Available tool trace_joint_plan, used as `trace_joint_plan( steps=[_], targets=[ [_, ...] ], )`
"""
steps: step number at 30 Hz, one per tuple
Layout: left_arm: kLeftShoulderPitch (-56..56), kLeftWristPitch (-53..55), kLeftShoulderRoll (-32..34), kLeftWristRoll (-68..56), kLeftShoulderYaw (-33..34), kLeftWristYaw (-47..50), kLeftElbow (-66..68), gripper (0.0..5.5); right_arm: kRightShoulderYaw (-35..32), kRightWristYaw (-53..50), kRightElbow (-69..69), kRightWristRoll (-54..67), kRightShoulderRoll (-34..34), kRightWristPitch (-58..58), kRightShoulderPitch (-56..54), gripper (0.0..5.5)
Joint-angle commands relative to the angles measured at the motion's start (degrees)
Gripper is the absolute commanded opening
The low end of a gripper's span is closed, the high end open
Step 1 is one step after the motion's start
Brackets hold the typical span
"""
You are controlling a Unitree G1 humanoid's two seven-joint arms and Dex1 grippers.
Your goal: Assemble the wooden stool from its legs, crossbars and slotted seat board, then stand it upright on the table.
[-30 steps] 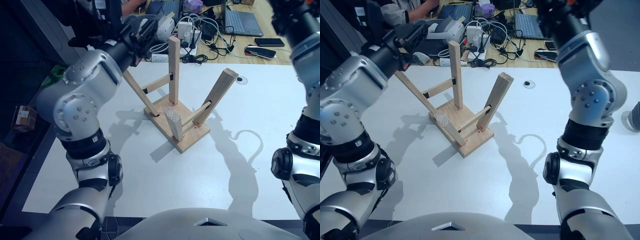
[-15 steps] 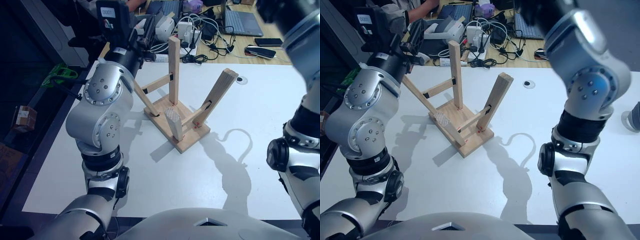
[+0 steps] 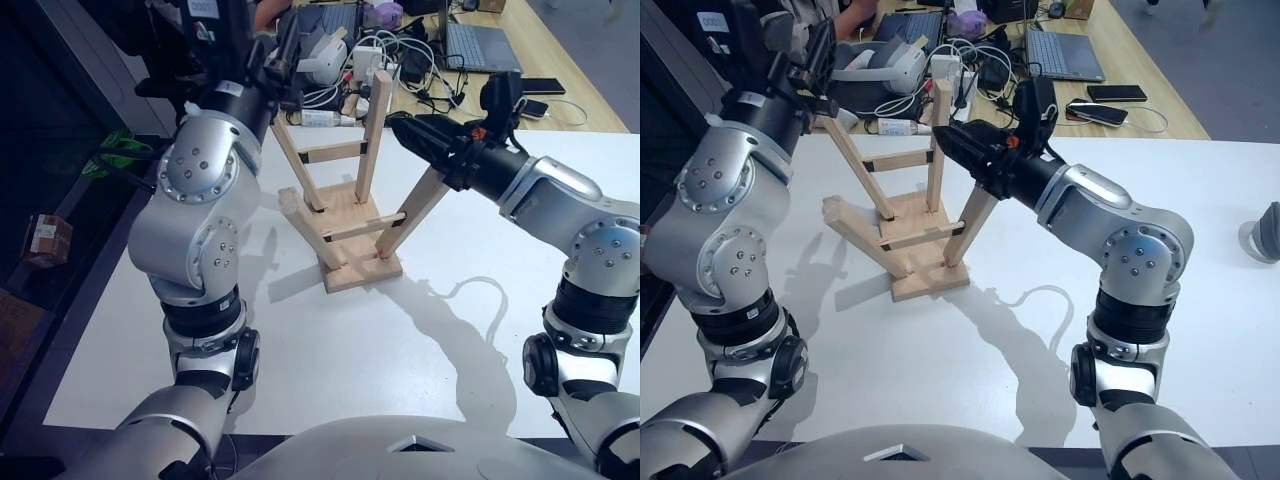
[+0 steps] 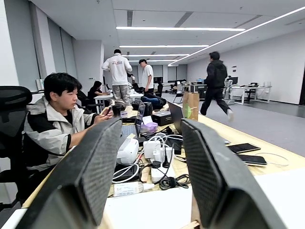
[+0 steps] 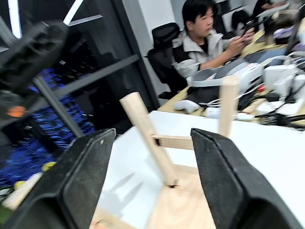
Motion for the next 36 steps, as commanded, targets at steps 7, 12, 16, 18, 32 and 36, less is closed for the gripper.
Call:
trace_joint_plan(
  steps=[7,12,16,18,32,36],
  targets=[
    [-12.4,17.6,2.6,-20.5,19.6,-8.0,1.5,2.26,0.7,-10.8,-1.1,11.4,3.1,0.7,4.3,2.97],
    [-16.8,24.9,6.7,-27.3,25.6,-7.9,2.5,2.26,-2.4,-13.8,-1.0,10.9,3.4,-6.7,2.8,2.97],
    [-8.8,28.9,3.4,-30.1,22.6,-7.5,-2.6,2.26,-2.2,-14.3,-0.4,11.1,2.8,-8.7,2.1,2.97],
    [-2.8,30.2,0.2,-32.0,21.1,-7.7,-5.0,2.26,-2.0,-14.6,-0.4,11.1,2.3,-9.1,2.0,2.97],
    [-7.7,24.2,1.2,-29.7,19.6,-4.8,1.2,2.26,-5.6,-14.6,2.8,12.9,0.9,-15.3,-2.7,2.97],
    [-10.8,24.0,-0.2,-30.7,26.0,0.8,1.8,2.26,-12.5,-16.9,7.7,5.9,-1.8,-24.4,-5.9,2.97]
  ],
)
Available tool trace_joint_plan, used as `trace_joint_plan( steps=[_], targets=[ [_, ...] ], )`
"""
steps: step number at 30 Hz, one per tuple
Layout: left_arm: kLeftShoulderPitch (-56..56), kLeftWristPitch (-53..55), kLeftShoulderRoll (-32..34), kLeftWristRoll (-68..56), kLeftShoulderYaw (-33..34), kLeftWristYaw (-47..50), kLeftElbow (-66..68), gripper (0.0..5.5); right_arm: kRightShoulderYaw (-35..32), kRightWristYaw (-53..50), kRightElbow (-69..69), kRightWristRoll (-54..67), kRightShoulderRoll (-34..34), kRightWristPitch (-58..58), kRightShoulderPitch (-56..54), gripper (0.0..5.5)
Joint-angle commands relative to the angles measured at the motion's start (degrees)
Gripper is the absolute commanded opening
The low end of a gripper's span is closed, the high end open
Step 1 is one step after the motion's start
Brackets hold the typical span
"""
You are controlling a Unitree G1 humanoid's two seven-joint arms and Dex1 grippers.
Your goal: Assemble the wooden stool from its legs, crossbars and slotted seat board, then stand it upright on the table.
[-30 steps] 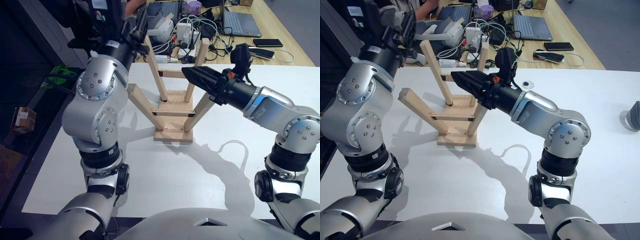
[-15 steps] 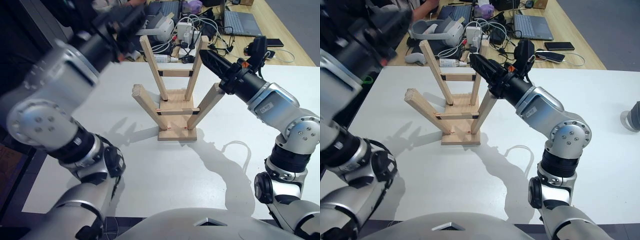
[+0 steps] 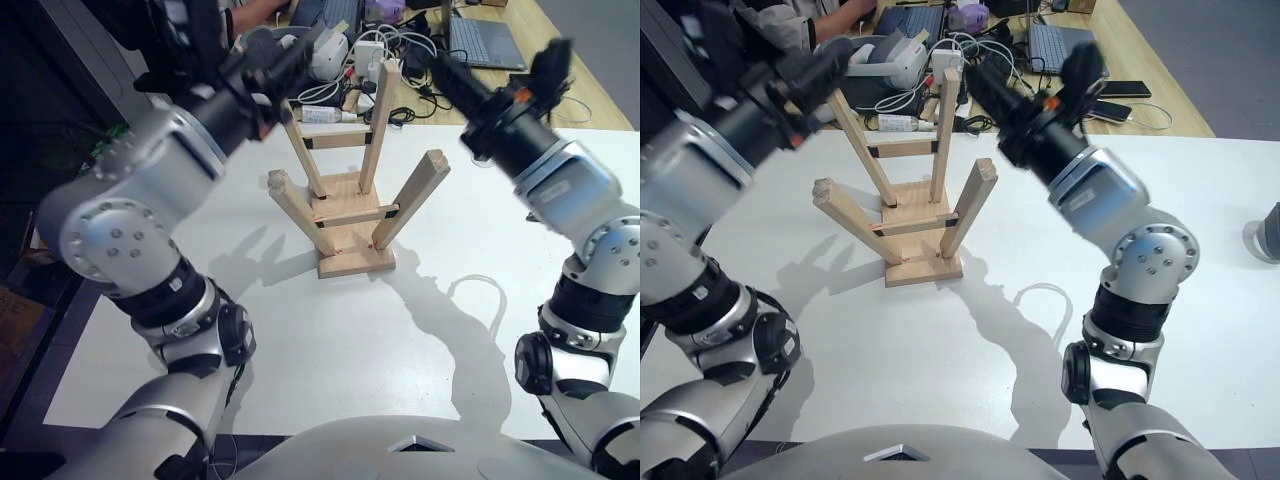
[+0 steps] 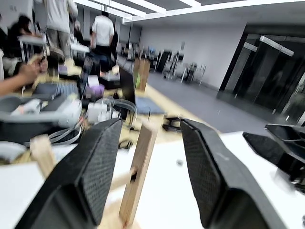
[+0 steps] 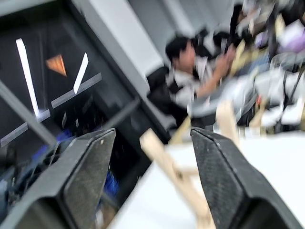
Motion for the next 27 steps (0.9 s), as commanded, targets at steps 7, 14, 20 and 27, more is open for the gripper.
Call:
trace_joint_plan(
  steps=[7,14,20,27],
  targets=[
    [18.3,16.6,6.5,13.7,0.7,12.7,-6.9,2.26,2.5,2.5,-1.9,-28.1,-11.4,-5.0,22.2,2.97],
    [16.5,18.3,-9.0,17.0,-7.9,16.7,-11.7,2.26,12.3,2.0,-11.5,-30.4,-2.2,-2.6,28.1,2.97],
    [11.2,18.3,-14.5,12.8,-15.0,15.3,-7.8,2.26,19.9,10.6,-19.1,-14.9,1.5,5.1,21.4,2.97],
    [12.7,18.3,-9.6,14.9,-13.6,15.7,-5.0,2.26,18.7,16.7,-20.0,-11.9,-4.6,7.6,23.1,2.97]
  ],
)
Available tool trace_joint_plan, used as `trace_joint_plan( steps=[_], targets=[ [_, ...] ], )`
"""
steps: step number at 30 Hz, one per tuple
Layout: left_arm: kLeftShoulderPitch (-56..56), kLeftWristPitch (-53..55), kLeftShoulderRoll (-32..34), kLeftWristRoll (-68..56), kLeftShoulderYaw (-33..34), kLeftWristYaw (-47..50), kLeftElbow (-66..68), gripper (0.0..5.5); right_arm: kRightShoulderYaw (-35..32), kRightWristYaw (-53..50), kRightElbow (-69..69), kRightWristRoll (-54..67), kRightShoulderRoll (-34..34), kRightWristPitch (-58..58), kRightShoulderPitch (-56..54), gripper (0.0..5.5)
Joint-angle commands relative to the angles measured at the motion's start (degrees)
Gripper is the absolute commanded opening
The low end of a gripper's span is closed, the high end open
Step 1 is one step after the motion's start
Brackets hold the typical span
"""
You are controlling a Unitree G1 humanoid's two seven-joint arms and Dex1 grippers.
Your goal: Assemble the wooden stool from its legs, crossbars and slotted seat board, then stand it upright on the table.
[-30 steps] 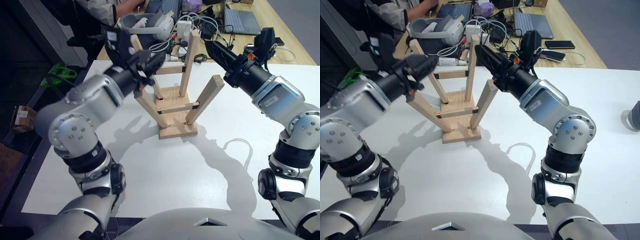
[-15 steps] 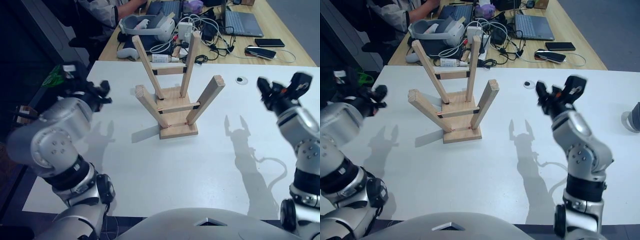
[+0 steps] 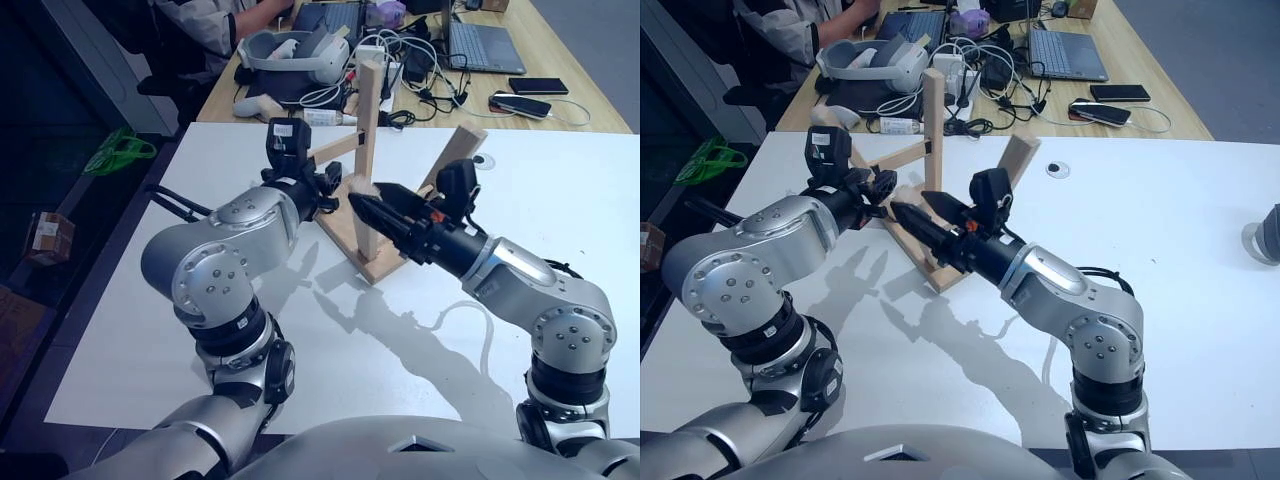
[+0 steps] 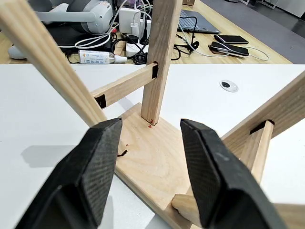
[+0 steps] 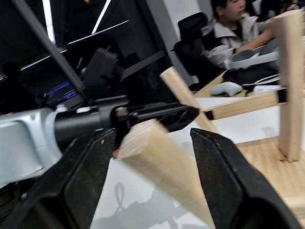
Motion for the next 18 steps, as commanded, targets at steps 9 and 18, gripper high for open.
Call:
trace_joint_plan(
  steps=[9,18],
  targets=[
    [-6.8,-0.5,5.4,5.5,4.1,-3.5,2.9,2.26,-5.5,8.8,1.3,0.1,-10.7,0.0,-2.0,2.97],
    [-9.8,-7.5,5.8,7.9,3.4,-9.5,3.0,2.26,1.0,15.5,2.9,-10.5,-9.7,-5.2,-3.0,1.89]
  ],
)
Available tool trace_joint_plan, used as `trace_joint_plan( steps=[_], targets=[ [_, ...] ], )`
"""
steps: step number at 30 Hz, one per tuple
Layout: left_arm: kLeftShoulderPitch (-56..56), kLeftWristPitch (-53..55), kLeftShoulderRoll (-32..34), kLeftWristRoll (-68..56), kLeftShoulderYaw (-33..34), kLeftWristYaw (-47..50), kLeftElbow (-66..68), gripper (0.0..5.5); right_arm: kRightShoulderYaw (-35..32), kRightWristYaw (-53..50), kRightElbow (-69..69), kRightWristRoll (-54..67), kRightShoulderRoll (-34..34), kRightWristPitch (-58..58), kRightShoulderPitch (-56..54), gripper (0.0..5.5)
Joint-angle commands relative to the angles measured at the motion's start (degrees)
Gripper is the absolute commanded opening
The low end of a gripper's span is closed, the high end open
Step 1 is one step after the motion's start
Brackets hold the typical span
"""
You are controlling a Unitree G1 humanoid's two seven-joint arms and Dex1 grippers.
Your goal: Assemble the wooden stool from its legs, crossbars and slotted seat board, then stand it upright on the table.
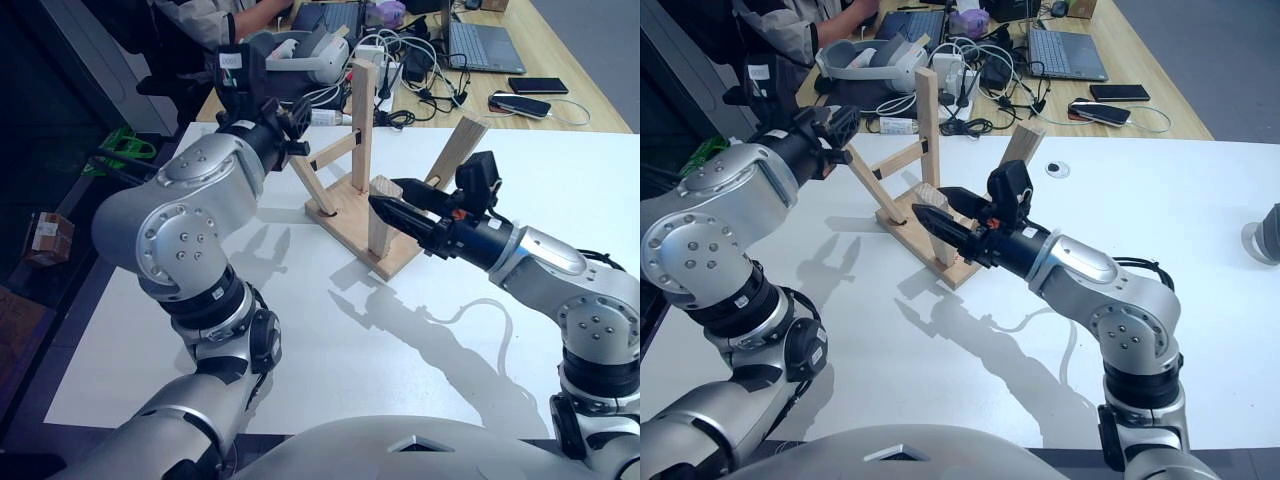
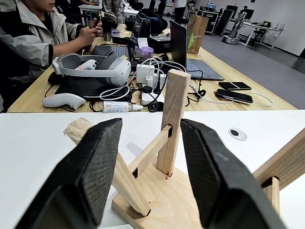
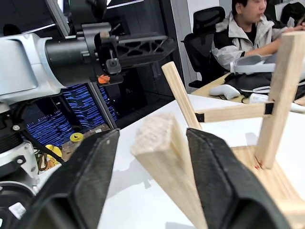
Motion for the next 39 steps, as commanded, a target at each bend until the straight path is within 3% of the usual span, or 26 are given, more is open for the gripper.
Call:
trace_joint_plan(
  steps=[1,6,15,18,22,27,31,35,39],
  targets=[
    [-0.9,-2.0,0.9,1.8,-1.0,-1.6,0.6,2.26,1.4,5.3,1.7,-5.5,-2.5,-2.6,-0.1,1.78],
    [-0.7,-3.8,1.7,3.4,-2.0,-3.2,1.0,2.26,1.2,14.2,5.4,-10.5,-7.1,-5.7,0.2,1.26],
    [-1.2,-5.8,2.3,5.1,-4.0,-5.6,1.6,2.26,-1.1,44.6,21.8,-14.3,-22.8,-10.2,-3.0,1.16],
    [-1.3,-6.2,2.3,5.7,-4.5,-6.2,1.8,2.26,0.5,49.2,27.2,-19.0,-24.2,-14.5,-7.3,1.14],
    [-1.4,-6.7,2.5,6.2,-4.8,-6.9,2.1,2.26,0.0,49.4,31.5,-21.1,-22.6,-15.9,-12.2,1.14],
    [-1.3,-7.4,2.8,6.8,-5.3,-7.8,2.5,2.26,-2.4,49.3,32.8,-21.1,-22.0,-15.7,-14.5,2.09],
    [-1.3,-8.0,2.9,7.3,-5.4,-8.5,2.7,2.26,-6.6,47.3,32.4,-18.1,-21.9,-11.6,-18.0,2.28],
    [-1.5,-9.6,3.7,7.8,-4.2,-9.1,3.5,2.26,-16.7,32.6,31.1,-4.8,-12.6,-4.6,-26.1,2.28],
    [-1.6,-11.7,5.4,8.5,-3.1,-9.9,5.6,2.26,-15.3,23.5,25.0,-0.5,-4.8,-1.9,-22.9,2.28]
  ],
)
